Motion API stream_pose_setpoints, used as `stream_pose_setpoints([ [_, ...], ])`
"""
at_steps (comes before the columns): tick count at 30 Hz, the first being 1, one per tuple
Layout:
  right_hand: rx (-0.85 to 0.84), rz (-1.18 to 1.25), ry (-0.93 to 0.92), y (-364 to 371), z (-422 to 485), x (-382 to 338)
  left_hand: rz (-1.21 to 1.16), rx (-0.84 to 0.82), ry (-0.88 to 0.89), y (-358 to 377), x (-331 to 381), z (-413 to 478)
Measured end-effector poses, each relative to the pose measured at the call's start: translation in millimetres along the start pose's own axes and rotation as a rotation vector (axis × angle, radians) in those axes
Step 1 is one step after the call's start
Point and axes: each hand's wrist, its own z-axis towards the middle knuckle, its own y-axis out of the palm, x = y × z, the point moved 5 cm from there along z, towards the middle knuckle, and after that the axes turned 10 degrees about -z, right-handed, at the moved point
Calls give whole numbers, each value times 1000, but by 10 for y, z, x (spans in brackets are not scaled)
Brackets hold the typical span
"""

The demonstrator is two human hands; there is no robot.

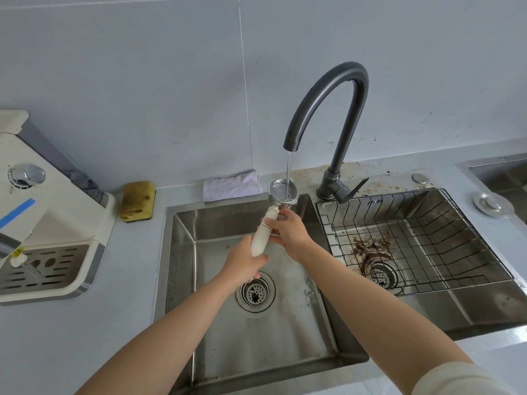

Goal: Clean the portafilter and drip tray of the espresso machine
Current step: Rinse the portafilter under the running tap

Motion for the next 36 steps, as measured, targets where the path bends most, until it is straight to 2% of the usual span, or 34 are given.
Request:
stream_pose_setpoints([
  [10,12,-69,41,-18,-61,43,-107,-73,-27,51,-137,-69],
  [16,83,-142,34,-55,-105,66,-238,-85,-57,81,-175,-101],
  [25,192,-296,-59,-141,-140,45,-177,-161,-43,160,-142,-59],
  [36,147,-288,-102,-282,-119,-16,-288,-261,-42,301,-63,-4],
])
